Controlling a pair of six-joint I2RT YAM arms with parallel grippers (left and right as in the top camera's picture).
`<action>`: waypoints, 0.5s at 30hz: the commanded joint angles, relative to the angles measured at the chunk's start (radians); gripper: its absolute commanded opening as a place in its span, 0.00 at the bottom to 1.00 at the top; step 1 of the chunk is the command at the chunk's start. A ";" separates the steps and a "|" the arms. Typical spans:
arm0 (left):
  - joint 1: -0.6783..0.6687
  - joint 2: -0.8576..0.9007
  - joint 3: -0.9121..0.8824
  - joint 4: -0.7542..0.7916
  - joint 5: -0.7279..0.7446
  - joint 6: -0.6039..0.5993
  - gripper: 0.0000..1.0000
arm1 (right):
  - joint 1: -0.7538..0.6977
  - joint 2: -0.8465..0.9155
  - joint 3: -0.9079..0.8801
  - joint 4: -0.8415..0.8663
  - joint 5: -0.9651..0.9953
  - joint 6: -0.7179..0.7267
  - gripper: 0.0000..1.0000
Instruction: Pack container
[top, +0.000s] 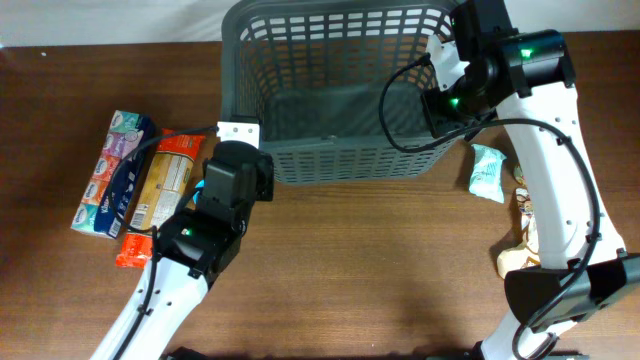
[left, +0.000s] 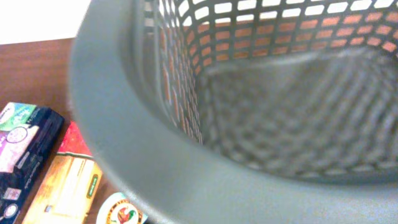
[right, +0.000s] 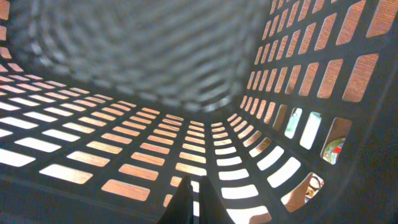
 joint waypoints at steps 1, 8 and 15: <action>0.010 0.014 0.000 0.016 0.000 0.038 0.02 | 0.011 0.007 0.011 0.001 0.005 0.023 0.04; 0.011 -0.127 0.255 -0.256 0.001 0.161 0.02 | 0.011 -0.046 0.154 0.020 0.005 0.076 0.04; 0.011 -0.283 0.372 -0.489 0.102 0.169 0.02 | 0.011 -0.245 0.169 -0.098 0.005 0.155 0.04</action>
